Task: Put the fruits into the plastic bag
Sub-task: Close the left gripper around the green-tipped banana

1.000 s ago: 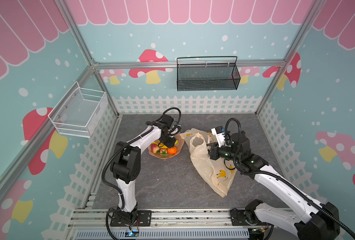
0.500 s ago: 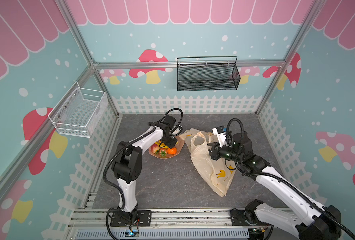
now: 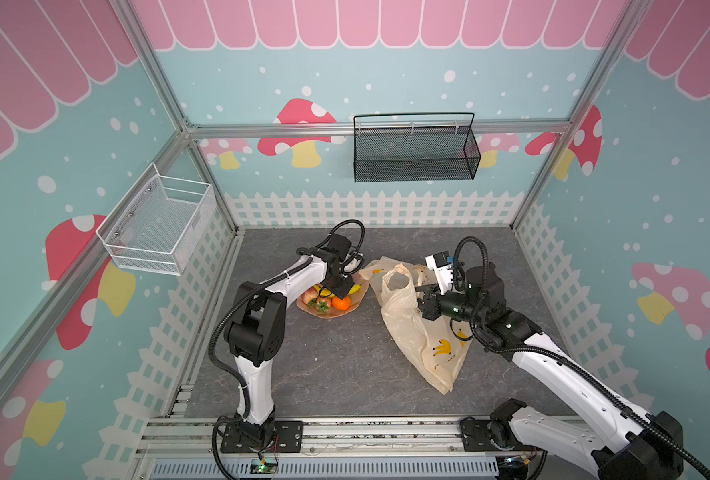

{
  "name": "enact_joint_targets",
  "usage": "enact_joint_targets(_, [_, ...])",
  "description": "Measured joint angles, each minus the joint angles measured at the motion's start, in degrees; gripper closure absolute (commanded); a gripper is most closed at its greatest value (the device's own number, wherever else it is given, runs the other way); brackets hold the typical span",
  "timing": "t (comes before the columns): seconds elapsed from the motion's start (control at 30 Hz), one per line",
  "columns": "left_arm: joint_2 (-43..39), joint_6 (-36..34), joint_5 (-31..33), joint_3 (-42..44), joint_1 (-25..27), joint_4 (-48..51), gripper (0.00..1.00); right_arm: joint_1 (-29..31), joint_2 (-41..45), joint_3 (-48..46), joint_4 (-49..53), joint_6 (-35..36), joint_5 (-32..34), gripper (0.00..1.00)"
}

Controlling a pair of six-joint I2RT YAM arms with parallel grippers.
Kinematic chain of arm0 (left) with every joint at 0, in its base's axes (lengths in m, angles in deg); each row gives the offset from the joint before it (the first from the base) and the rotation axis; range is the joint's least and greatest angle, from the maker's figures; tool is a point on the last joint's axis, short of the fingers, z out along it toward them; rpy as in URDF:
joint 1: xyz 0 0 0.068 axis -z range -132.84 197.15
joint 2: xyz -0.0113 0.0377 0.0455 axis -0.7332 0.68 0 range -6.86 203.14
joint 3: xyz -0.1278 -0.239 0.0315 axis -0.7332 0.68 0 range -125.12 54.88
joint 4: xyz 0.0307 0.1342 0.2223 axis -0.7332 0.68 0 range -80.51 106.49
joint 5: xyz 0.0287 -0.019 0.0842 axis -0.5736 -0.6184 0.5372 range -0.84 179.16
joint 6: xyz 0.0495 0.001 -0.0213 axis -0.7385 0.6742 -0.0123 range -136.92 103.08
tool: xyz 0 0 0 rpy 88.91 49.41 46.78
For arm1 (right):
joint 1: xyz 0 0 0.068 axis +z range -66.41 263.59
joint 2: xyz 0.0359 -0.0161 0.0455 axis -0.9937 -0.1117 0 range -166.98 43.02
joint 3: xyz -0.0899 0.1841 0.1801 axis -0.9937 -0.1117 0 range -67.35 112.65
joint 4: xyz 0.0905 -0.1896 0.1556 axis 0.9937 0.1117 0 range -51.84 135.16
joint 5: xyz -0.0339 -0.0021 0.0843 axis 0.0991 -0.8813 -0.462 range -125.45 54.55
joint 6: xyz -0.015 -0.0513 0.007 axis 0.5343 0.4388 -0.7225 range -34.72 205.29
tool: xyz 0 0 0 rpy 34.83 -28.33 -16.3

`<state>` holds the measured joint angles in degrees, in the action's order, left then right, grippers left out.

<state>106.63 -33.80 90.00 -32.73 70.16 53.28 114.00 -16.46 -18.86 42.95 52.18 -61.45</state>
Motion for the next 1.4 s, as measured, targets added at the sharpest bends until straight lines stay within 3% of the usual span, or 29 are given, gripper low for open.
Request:
enact_joint_targets(0.77, [3.56, 1.09, -1.73, 0.15, 0.0, 0.26, 0.43, 0.0, 0.0, -0.09, -0.02, 0.0, 0.59, 1.0])
enact_joint_targets(1.03, [3.56, 1.4, -1.97, -0.24, 0.0, 0.52, 0.61, 0.0, 0.0, -0.09, -0.02, 0.0, 0.74, 1.0])
enact_joint_targets(1.4, [3.56, 1.22, -1.95, -0.87, 0.02, 1.29, 0.66, 0.0, 0.0, -0.09, 0.0, -0.04, 0.94, 1.0])
